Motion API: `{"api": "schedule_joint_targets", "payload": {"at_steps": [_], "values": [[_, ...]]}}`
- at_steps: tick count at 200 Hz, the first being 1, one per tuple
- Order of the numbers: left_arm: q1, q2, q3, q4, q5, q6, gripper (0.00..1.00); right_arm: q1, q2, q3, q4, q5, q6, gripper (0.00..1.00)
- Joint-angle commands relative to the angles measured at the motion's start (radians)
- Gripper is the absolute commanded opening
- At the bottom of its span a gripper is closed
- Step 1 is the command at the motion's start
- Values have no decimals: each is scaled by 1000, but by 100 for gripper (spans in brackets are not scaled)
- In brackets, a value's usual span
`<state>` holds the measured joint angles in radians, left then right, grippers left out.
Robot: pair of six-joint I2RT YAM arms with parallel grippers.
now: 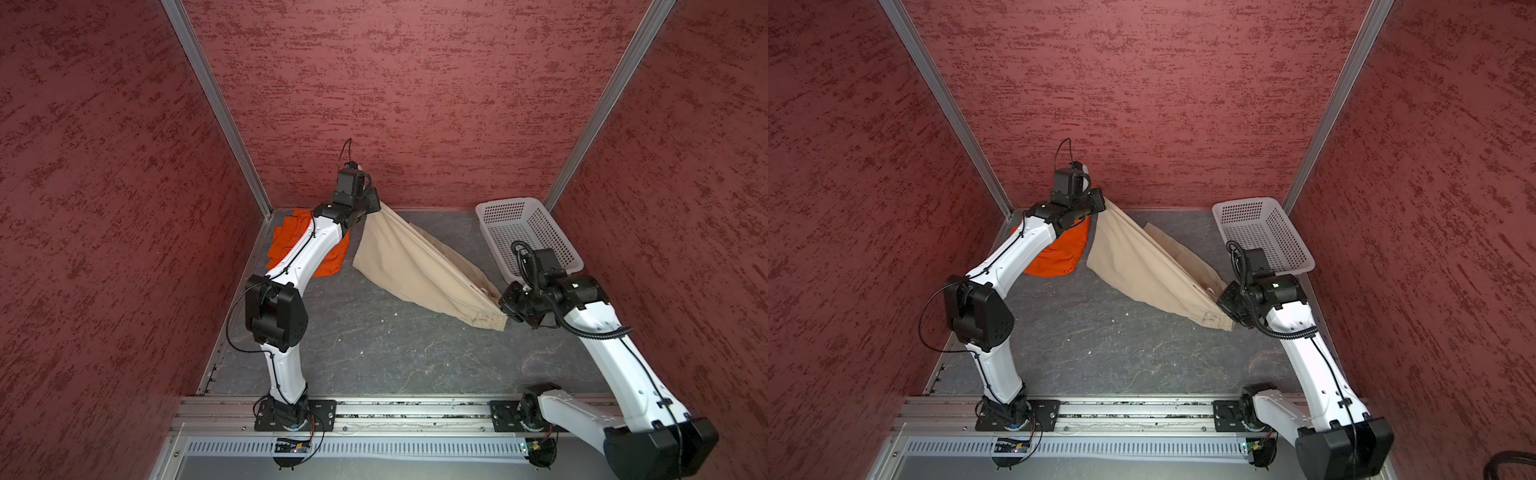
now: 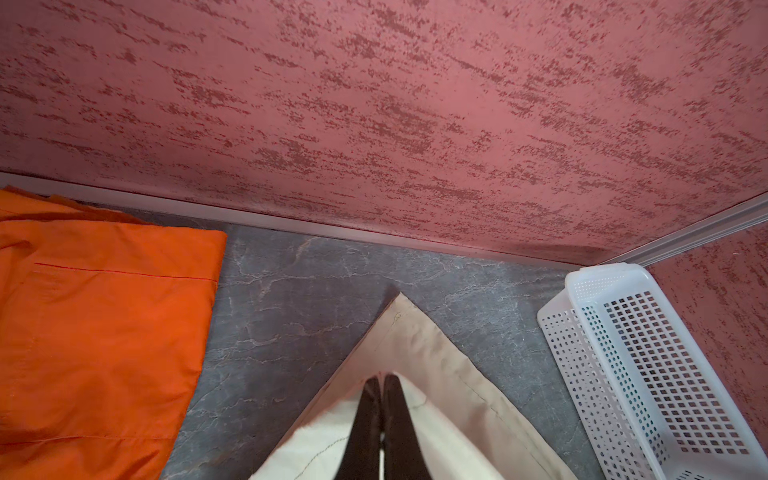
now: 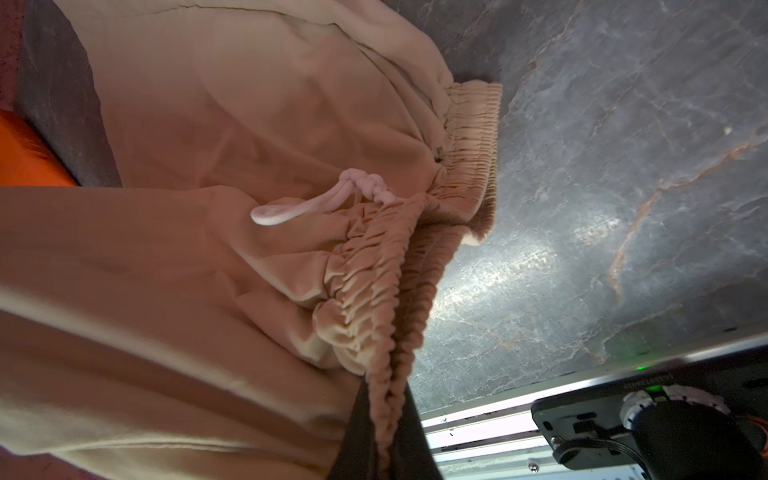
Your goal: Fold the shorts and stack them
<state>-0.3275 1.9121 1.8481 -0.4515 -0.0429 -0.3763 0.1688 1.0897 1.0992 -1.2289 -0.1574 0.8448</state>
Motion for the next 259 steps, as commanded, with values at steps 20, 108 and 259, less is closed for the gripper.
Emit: {"api": "schedule_joint_targets", "payload": {"at_steps": [20, 108, 259], "values": [[31, 107, 117, 43, -108, 25, 0, -41, 24, -62, -112, 35, -48, 0], [-30, 383, 340, -28, -89, 57, 0, -140, 71, -196, 5, -23, -103, 1], [-65, 516, 425, -86, -13, 41, 46, -249, 157, -229, 247, -98, -113, 2]]}}
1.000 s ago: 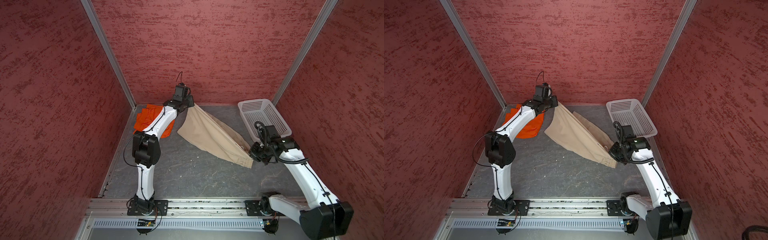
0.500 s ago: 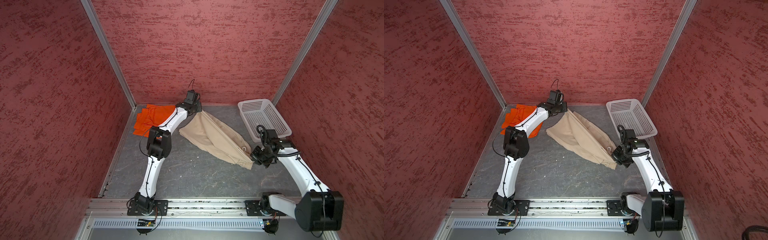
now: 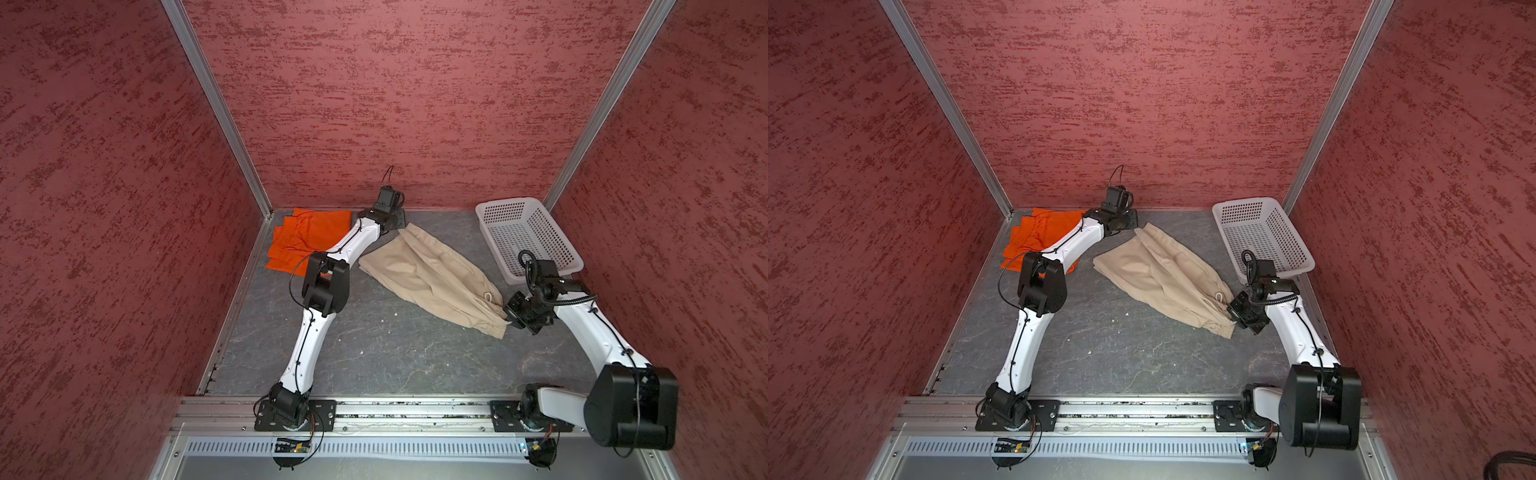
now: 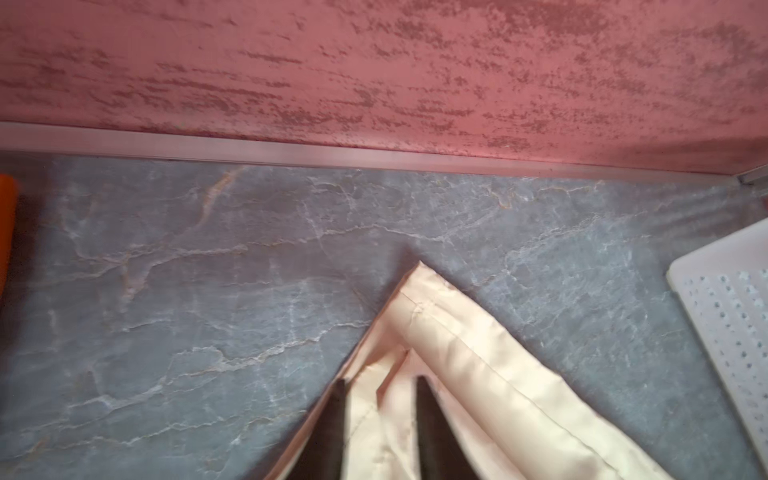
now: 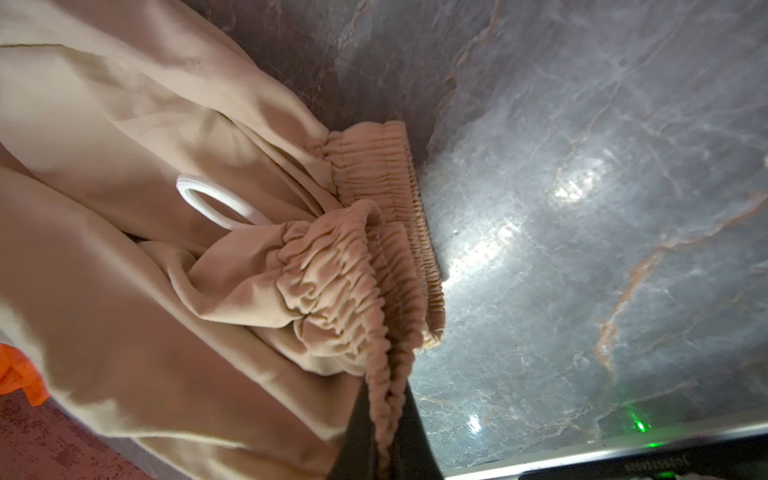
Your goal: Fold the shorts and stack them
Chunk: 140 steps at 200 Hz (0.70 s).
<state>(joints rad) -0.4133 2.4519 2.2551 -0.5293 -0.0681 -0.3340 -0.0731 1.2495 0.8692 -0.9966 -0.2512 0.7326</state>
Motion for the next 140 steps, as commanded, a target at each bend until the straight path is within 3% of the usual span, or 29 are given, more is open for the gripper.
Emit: {"api": "schedule_joint_targets", "payload": {"at_steps": [1, 22, 86, 107, 140], "values": [[22, -27, 17, -9, 13, -2, 47, -8, -3, 1, 15, -4, 1, 2], [50, -121, -73, -10, 53, -36, 57, -8, -6, 2, 18, -9, 3, 2], [177, -538, -761, 151, 197, -300, 64, -10, -7, 6, 29, -22, 2, 2], [200, -579, -895, 210, 260, -367, 66, -11, -7, 8, 30, -26, 1, 2], [203, -552, -973, 246, 334, -439, 69, -10, -14, 5, 30, -29, 1, 2]]}}
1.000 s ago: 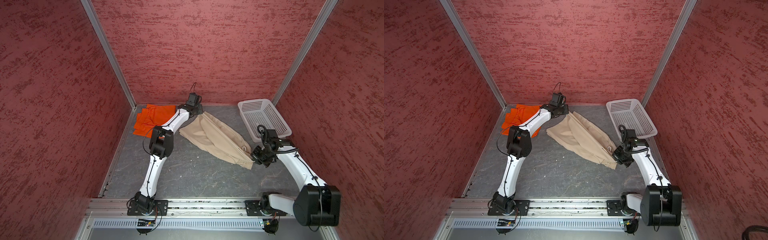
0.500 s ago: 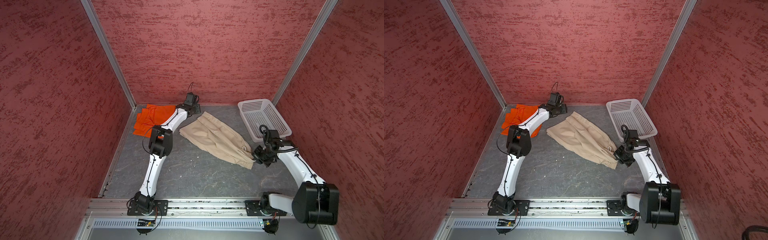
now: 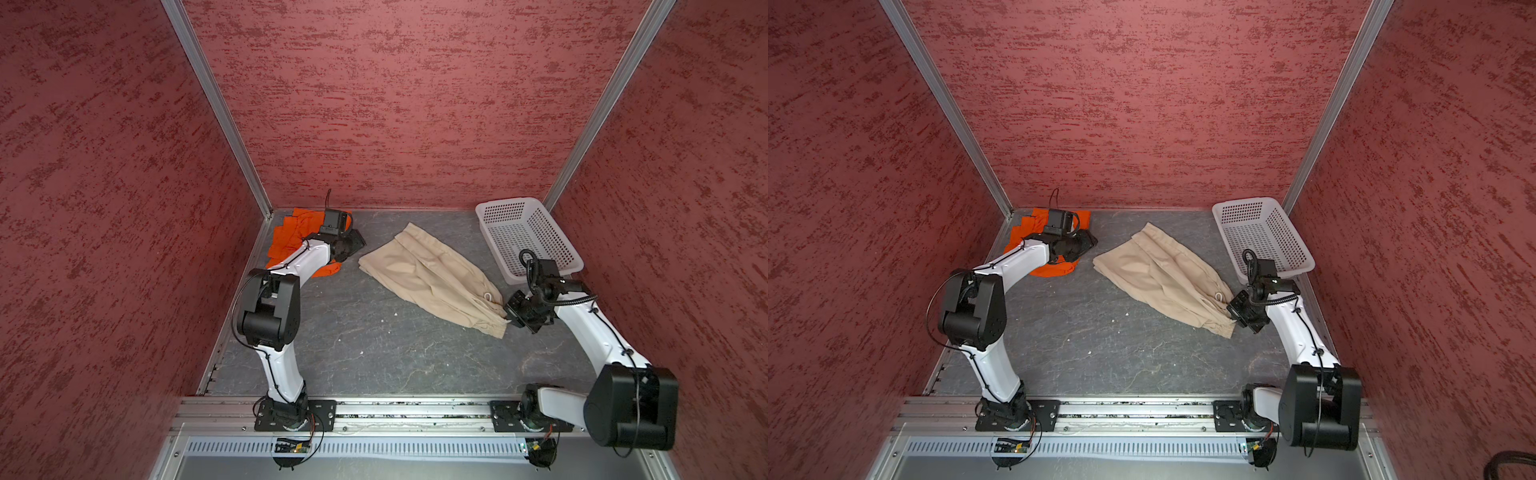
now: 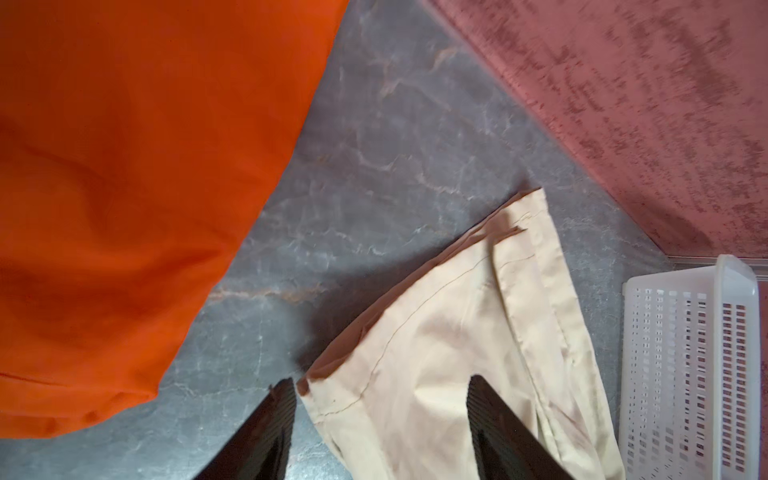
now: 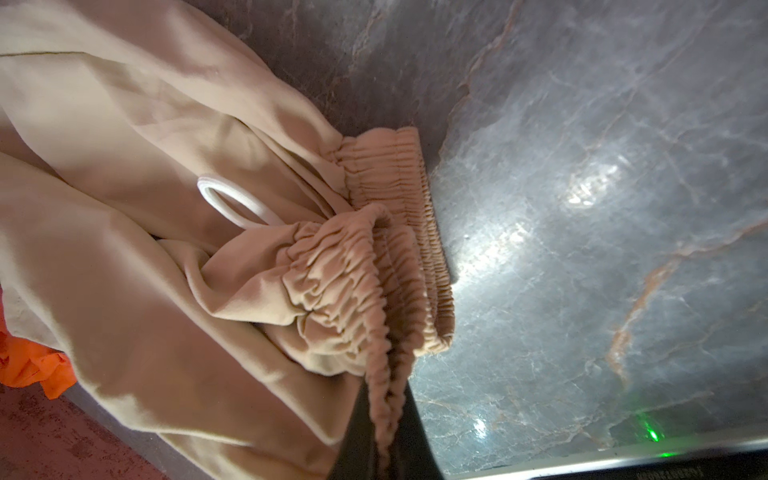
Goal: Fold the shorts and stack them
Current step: 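Open the left gripper and draw it back while the right holds the waistband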
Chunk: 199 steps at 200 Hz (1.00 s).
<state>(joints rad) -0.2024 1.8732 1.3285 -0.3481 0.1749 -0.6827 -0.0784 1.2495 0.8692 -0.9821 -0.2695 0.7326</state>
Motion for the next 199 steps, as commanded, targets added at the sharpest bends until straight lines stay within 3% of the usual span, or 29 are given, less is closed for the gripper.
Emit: {"api": "schedule_joint_targets", "payload": {"at_steps": [1, 50, 71, 93, 121, 142, 160, 199], "values": [[-8, 28, -49, 65, 91, -90, 69, -5, -14, 4, 16, -10, 1, 2], [-18, 77, -84, 104, 101, -125, 69, -5, -18, 5, 11, -10, -2, 2], [-20, 110, -81, 121, 106, -143, 64, -5, -18, 4, 14, -13, 1, 2], [-19, 143, -72, 145, 128, -167, 51, -5, -20, 5, 13, -14, 0, 1], [-19, 133, -73, 139, 129, -171, 19, -4, -29, -4, 17, -28, 1, 1], [-15, 81, -102, 88, 94, -154, 5, -3, -47, -32, 36, -66, 12, 1], [-12, 10, -157, 51, 50, -139, 2, 7, -66, -68, 60, -107, 28, 1], [-12, -143, -301, -8, -48, -84, 4, 89, -115, -161, 153, -215, 108, 1]]}}
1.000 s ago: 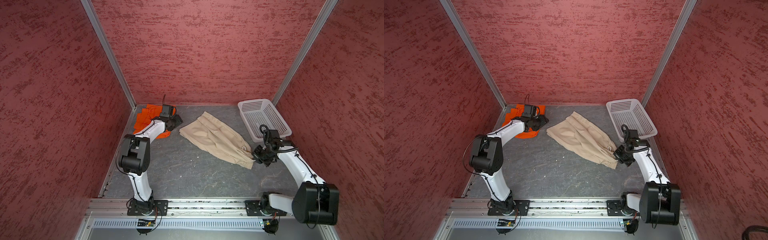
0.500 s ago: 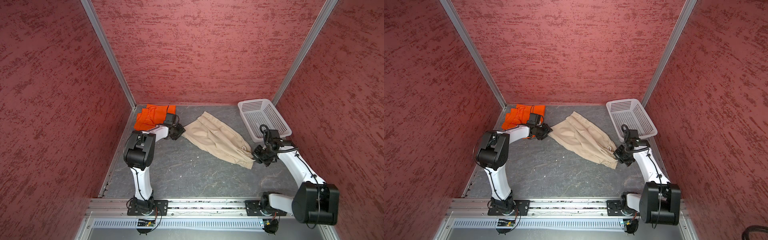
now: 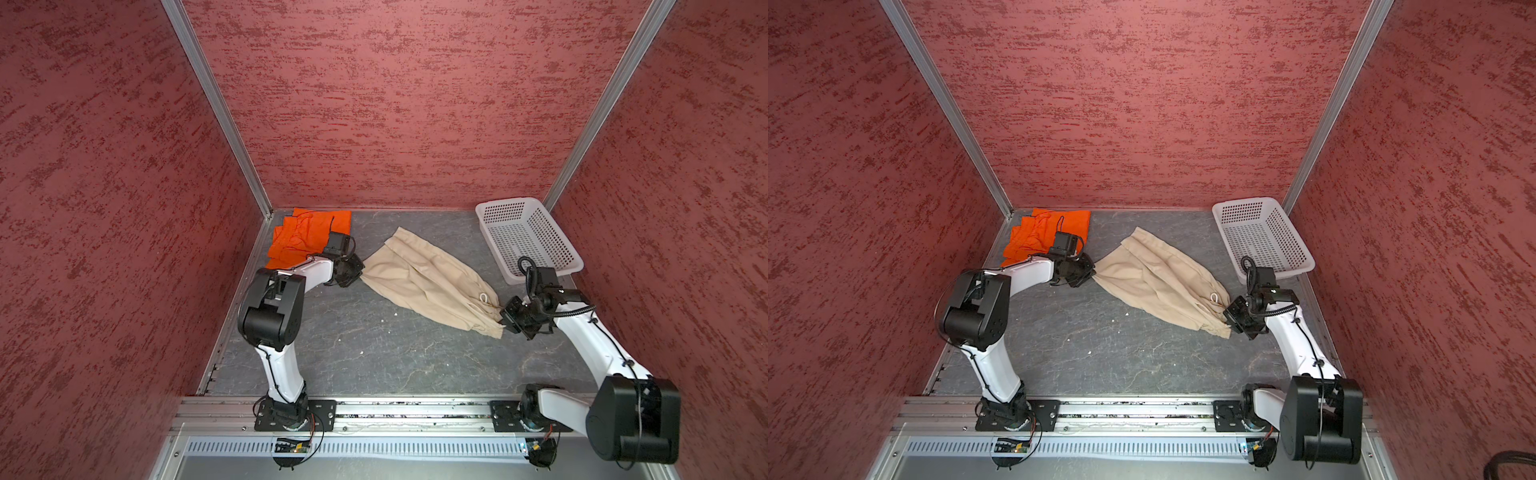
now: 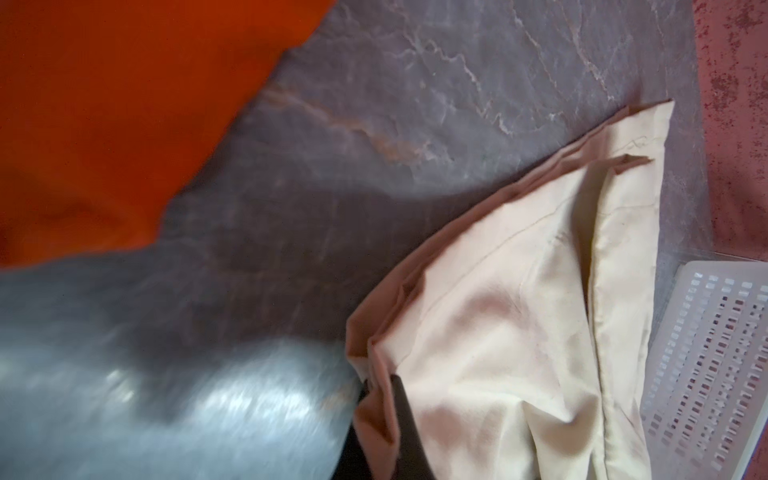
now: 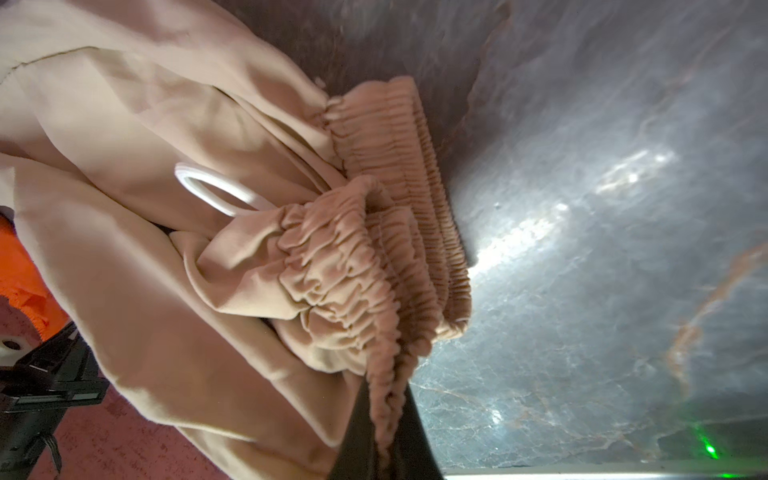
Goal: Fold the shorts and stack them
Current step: 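Open the left gripper and draw it back while the right holds the waistband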
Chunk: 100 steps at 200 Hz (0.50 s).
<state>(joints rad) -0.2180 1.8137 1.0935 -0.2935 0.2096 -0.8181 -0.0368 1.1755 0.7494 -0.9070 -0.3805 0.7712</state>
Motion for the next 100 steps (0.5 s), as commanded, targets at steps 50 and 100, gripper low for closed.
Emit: {"api": "schedule_joint_targets", "payload": {"at_steps": [50, 100], "values": [[3, -238, -113, -141, -162, 131, 42, 135, -108, -28, 77, -118, 150, 2], [-43, -400, -101, -190, -199, 288, 62, 164, -110, -38, 89, -116, 167, 2]]}}
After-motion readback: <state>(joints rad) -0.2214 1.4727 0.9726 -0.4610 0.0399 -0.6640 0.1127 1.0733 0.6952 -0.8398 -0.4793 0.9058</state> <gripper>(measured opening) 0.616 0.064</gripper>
